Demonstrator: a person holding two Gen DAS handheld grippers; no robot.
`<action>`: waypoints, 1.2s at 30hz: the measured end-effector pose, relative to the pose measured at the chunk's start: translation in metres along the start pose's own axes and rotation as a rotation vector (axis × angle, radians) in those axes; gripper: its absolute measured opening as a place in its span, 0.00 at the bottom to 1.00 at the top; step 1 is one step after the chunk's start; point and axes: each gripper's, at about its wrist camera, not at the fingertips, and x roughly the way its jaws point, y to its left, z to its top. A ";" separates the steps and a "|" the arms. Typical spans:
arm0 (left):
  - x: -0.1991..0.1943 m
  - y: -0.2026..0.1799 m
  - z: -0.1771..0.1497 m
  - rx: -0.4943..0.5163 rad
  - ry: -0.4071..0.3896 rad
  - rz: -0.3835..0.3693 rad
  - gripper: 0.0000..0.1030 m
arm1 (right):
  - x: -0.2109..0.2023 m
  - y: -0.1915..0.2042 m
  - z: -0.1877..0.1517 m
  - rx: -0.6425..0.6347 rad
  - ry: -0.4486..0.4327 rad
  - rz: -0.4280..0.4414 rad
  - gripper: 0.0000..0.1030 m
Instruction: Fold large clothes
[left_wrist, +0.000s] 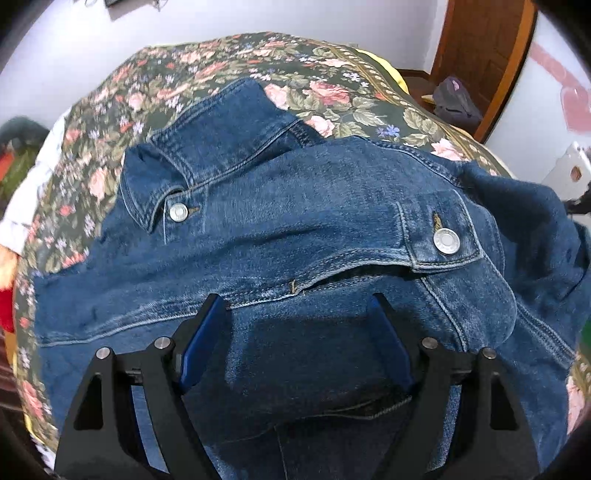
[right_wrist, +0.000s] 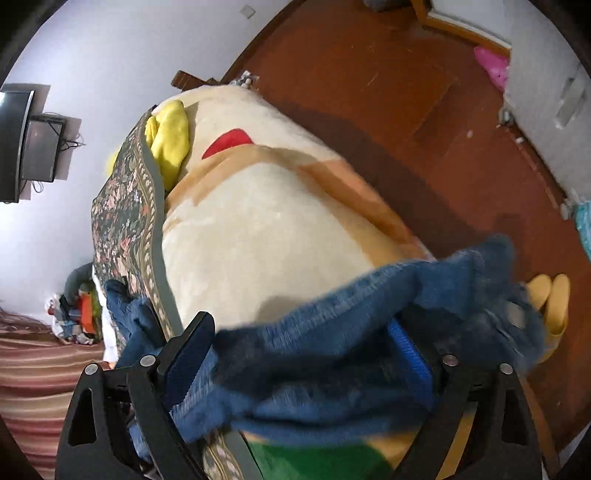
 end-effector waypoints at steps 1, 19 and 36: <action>0.001 0.003 0.000 -0.012 0.003 -0.008 0.80 | 0.005 0.001 0.001 -0.002 -0.002 -0.017 0.82; -0.045 0.014 -0.002 -0.025 -0.108 0.016 0.80 | -0.120 0.201 -0.059 -0.613 -0.470 0.154 0.14; -0.151 0.153 -0.078 -0.309 -0.270 0.061 0.80 | 0.056 0.347 -0.264 -1.056 0.060 0.152 0.14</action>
